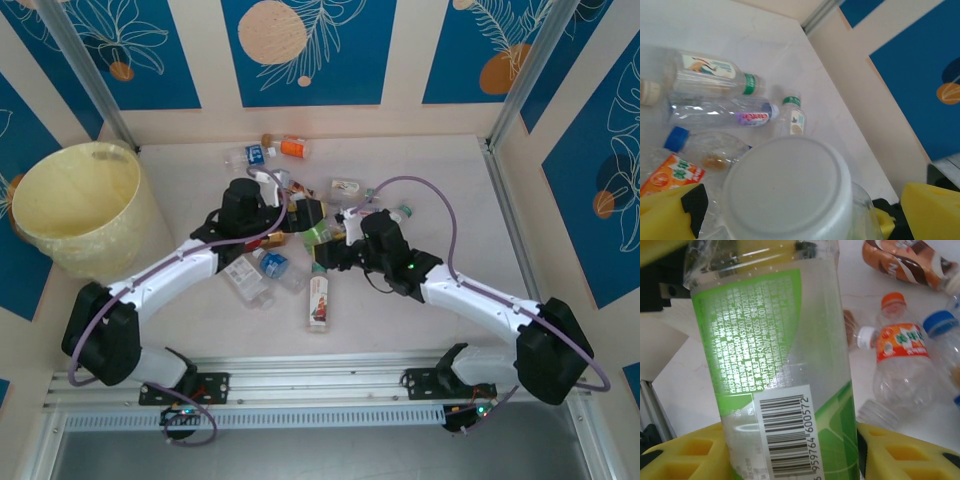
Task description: Put the plastic bottles in the bin
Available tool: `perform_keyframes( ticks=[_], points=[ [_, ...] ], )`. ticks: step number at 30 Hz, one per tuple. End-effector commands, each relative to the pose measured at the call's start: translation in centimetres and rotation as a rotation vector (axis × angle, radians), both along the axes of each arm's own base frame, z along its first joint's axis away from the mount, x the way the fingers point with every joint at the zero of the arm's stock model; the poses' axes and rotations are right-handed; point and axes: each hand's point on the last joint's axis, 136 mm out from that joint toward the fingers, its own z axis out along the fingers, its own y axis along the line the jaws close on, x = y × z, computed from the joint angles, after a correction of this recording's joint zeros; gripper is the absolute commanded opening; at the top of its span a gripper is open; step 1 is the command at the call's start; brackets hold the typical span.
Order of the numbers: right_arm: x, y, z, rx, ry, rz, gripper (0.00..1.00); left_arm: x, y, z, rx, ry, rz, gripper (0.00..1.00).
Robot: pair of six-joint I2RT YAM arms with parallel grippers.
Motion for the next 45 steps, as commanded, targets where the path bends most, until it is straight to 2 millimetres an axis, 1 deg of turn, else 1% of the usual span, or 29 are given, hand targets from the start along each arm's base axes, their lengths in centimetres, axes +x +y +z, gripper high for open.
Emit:
perform_keyframes(
  ticks=[1,4,7,10,12,15,17,19,22,25,27,28,29,30,31,32,33,35,39,40,41,42,45],
  points=[
    [1.0,0.9,1.4,-0.057,-0.114,-0.012,0.00,0.9,1.7,0.3,0.041,0.017,0.110,1.00],
    [1.1,1.5,1.3,-0.075,-0.123,-0.004,0.00,1.6,2.9,-0.2,0.072,0.052,0.195,1.00],
    [1.1,1.6,1.0,-0.084,-0.119,0.002,0.00,2.2,4.4,0.0,0.088,0.053,0.256,0.97],
    [0.6,2.0,0.8,-0.080,-0.113,0.040,0.00,2.7,5.5,0.6,0.068,0.055,0.283,0.90],
    [0.1,2.4,0.6,-0.086,-0.104,0.079,0.00,2.8,5.9,0.9,0.050,0.054,0.284,0.82],
    [0.1,2.5,0.2,-0.095,-0.089,0.083,0.00,2.9,5.5,1.4,0.042,0.042,0.253,0.67],
    [0.2,2.5,-0.1,-0.099,-0.084,0.079,0.00,2.9,5.5,1.2,0.058,0.046,0.248,0.56],
    [0.3,2.5,-0.4,-0.108,-0.079,0.074,0.00,3.1,5.6,1.0,0.064,0.054,0.256,0.48],
    [0.4,2.5,-0.6,-0.119,-0.084,0.077,0.00,3.2,5.6,0.9,0.073,0.060,0.258,0.37],
    [-0.1,2.9,-0.4,-0.110,-0.085,0.115,0.01,3.3,5.8,0.8,0.084,0.063,0.264,0.29],
    [-0.1,3.0,-0.2,-0.099,-0.085,0.119,0.02,3.2,5.6,0.8,0.083,0.066,0.254,0.27],
    [-0.1,3.0,-0.1,-0.095,-0.085,0.119,0.02,3.2,5.4,0.9,0.079,0.064,0.241,0.29],
    [-0.1,3.1,0.0,-0.093,-0.084,0.119,0.02,3.0,5.1,1.0,0.071,0.060,0.224,0.37],
    [-0.1,3.2,0.3,-0.087,-0.087,0.126,0.02,2.8,4.7,1.1,0.061,0.057,0.199,0.53],
    [-0.1,3.3,0.5,-0.082,-0.089,0.128,0.02,2.7,4.4,1.1,0.056,0.055,0.180,0.62],
    [0.1,3.4,0.7,-0.077,-0.091,0.125,0.02,2.6,4.3,0.9,0.056,0.061,0.169,0.64],
    [0.1,3.5,0.9,-0.072,-0.092,0.124,0.02,2.5,4.2,0.6,0.062,0.067,0.166,0.64],
    [0.1,3.6,1.3,-0.060,-0.099,0.125,0.03,2.6,4.5,0.1,0.080,0.077,0.178,0.54],
    [0.1,3.6,1.2,-0.065,-0.097,0.125,0.03,2.5,5.0,0.5,0.083,0.051,0.201,0.23],
    [0.1,3.6,1.0,-0.067,-0.092,0.126,0.03,2.5,5.1,0.7,0.079,0.045,0.202,0.18],
    [0.1,3.6,1.0,-0.068,-0.091,0.127,0.05,2.5,5.1,0.7,0.076,0.043,0.204,0.17],
    [0.0,3.6,0.9,-0.067,-0.088,0.128,0.10,2.5,5.1,0.8,0.076,0.041,0.203,0.15],
    [0.0,3.4,1.5,-0.051,-0.090,0.119,0.44,2.6,5.5,0.7,0.091,0.048,0.218,0.03]
  ],
)
